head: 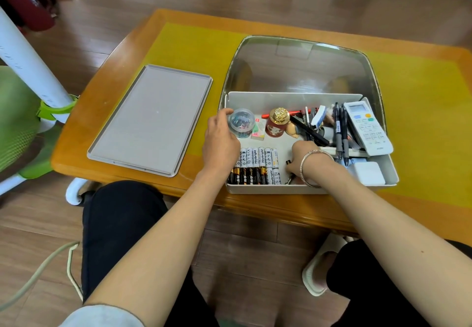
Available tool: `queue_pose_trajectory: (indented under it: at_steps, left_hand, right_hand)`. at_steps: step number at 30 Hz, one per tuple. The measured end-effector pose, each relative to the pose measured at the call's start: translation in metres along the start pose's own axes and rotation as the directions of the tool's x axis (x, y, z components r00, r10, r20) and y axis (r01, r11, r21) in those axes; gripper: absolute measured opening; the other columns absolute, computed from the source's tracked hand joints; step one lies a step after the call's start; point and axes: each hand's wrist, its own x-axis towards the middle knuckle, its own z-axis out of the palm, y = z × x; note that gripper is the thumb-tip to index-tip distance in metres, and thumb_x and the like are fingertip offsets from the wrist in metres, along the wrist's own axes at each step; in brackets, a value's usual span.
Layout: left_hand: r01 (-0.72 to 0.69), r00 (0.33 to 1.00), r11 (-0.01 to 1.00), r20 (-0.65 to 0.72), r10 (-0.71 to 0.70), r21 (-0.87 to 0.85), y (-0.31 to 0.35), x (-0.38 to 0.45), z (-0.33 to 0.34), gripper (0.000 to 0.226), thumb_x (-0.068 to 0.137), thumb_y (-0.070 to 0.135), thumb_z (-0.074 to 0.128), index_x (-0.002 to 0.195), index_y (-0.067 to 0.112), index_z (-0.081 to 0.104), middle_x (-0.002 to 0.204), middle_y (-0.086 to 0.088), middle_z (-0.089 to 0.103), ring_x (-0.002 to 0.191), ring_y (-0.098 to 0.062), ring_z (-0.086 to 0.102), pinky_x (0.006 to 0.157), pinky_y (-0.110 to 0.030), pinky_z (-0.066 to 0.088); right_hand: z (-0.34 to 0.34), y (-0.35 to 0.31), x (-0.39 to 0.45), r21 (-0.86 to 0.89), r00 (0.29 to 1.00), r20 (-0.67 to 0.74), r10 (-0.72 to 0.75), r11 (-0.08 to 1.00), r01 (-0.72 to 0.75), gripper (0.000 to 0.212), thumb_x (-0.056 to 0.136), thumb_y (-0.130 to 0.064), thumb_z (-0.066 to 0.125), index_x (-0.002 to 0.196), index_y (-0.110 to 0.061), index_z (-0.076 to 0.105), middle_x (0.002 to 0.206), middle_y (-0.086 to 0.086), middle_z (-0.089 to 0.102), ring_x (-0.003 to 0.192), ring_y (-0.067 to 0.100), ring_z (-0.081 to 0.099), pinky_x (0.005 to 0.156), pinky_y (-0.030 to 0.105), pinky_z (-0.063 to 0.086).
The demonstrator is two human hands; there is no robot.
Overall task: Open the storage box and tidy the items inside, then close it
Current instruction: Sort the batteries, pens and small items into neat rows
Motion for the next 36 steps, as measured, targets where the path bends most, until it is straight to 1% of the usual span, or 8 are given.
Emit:
queue_pose_trajectory:
  at_steps: [4, 6, 11, 18, 21, 23, 33, 36]
  left_hand:
    - [-0.004, 1.0, 1.0, -0.002, 0.004, -0.005, -0.001, 0.0, 0.0, 0.045, 0.09, -0.003, 0.051, 0.129, 0.019, 0.043, 0.136, -0.006, 0.043, 0.116, -0.019, 0.05, 0.079, -0.024, 0.049]
    - [-0.001, 1.0, 1.0, -0.003, 0.001, -0.006, -0.001, 0.0, 0.0, 0.045, 0.09, -0.003, 0.051, 0.129, 0.019, 0.043, 0.136, -0.005, 0.043, 0.115, -0.019, 0.051, 0.079, -0.028, 0.052]
    - [0.0, 1.0, 1.0, -0.004, 0.0, -0.01, -0.001, 0.0, 0.001, 0.046, 0.09, -0.003, 0.052, 0.129, 0.02, 0.043, 0.135, -0.005, 0.043, 0.116, -0.018, 0.05, 0.078, -0.025, 0.051]
    - [-0.002, 1.0, 1.0, -0.006, 0.002, -0.005, 0.0, 0.0, 0.0, 0.044, 0.091, -0.002, 0.052, 0.129, 0.019, 0.044, 0.133, -0.006, 0.044, 0.114, -0.018, 0.051, 0.078, -0.024, 0.048]
    - [0.0, 1.0, 1.0, -0.004, 0.0, -0.005, 0.0, -0.001, 0.0, 0.044, 0.091, -0.001, 0.052, 0.129, 0.019, 0.044, 0.134, -0.006, 0.044, 0.115, -0.018, 0.051, 0.078, -0.025, 0.049]
    - [0.005, 1.0, 1.0, -0.003, -0.005, -0.002, 0.001, -0.001, 0.0, 0.044, 0.091, -0.001, 0.051, 0.128, 0.02, 0.044, 0.133, -0.005, 0.044, 0.114, -0.019, 0.051, 0.079, -0.028, 0.051]
    - [0.001, 1.0, 1.0, -0.007, -0.001, -0.005, 0.0, 0.0, 0.0, 0.044, 0.09, -0.002, 0.051, 0.127, 0.02, 0.044, 0.132, -0.005, 0.044, 0.113, -0.018, 0.051, 0.076, -0.023, 0.046]
    - [-0.004, 1.0, 1.0, -0.007, 0.004, -0.005, -0.001, 0.0, 0.001, 0.045, 0.09, -0.003, 0.05, 0.129, 0.019, 0.044, 0.133, -0.006, 0.044, 0.115, -0.018, 0.05, 0.077, -0.022, 0.045]
  right_hand:
    - [-0.001, -0.001, 0.008, 0.315, 0.999, -0.043, 0.015, 0.949, -0.001, 0.015, 0.086, -0.016, 0.065, 0.084, -0.001, 0.061, 0.088, 0.017, 0.068, 0.085, 0.032, 0.065, 0.079, 0.038, 0.055]
    - [0.0, -0.002, 0.008, 0.412, 0.998, -0.065, 0.002, 0.911, 0.025, 0.012, 0.084, -0.013, 0.068, 0.076, -0.006, 0.063, 0.085, 0.018, 0.071, 0.086, 0.031, 0.067, 0.083, 0.043, 0.055]
    - [0.002, -0.001, 0.004, 0.534, 1.0, -0.007, 0.001, 0.846, 0.003, 0.014, 0.084, -0.001, 0.067, 0.097, -0.002, 0.062, 0.082, 0.019, 0.07, 0.069, 0.029, 0.071, 0.071, 0.044, 0.059]
    - [-0.004, 0.004, -0.002, 0.457, 1.0, 0.015, -0.01, 0.889, 0.002, 0.041, 0.079, 0.002, 0.067, 0.117, -0.009, 0.054, 0.101, 0.018, 0.064, 0.069, 0.033, 0.07, 0.064, 0.045, 0.059]
    - [-0.001, 0.004, -0.004, 0.381, 0.998, 0.029, -0.058, 0.924, 0.043, 0.062, 0.078, 0.003, 0.065, 0.133, -0.017, 0.044, 0.117, 0.017, 0.06, 0.098, 0.034, 0.064, 0.083, 0.045, 0.055]
    - [0.0, 0.003, -0.005, 0.355, 0.994, 0.026, -0.103, 0.931, 0.088, 0.062, 0.078, -0.001, 0.065, 0.134, -0.018, 0.045, 0.112, 0.013, 0.064, 0.101, 0.031, 0.062, 0.089, 0.043, 0.052]
    - [0.0, 0.006, -0.002, 0.35, 0.984, 0.055, -0.17, 0.926, 0.14, 0.061, 0.077, -0.006, 0.072, 0.132, -0.015, 0.047, 0.091, 0.004, 0.068, 0.073, 0.021, 0.068, 0.076, 0.038, 0.058]
    - [0.002, 0.008, 0.0, 0.3, 0.982, -0.008, -0.187, 0.937, 0.18, 0.064, 0.078, -0.006, 0.066, 0.137, -0.013, 0.042, 0.104, 0.003, 0.054, 0.089, 0.023, 0.06, 0.084, 0.037, 0.054]
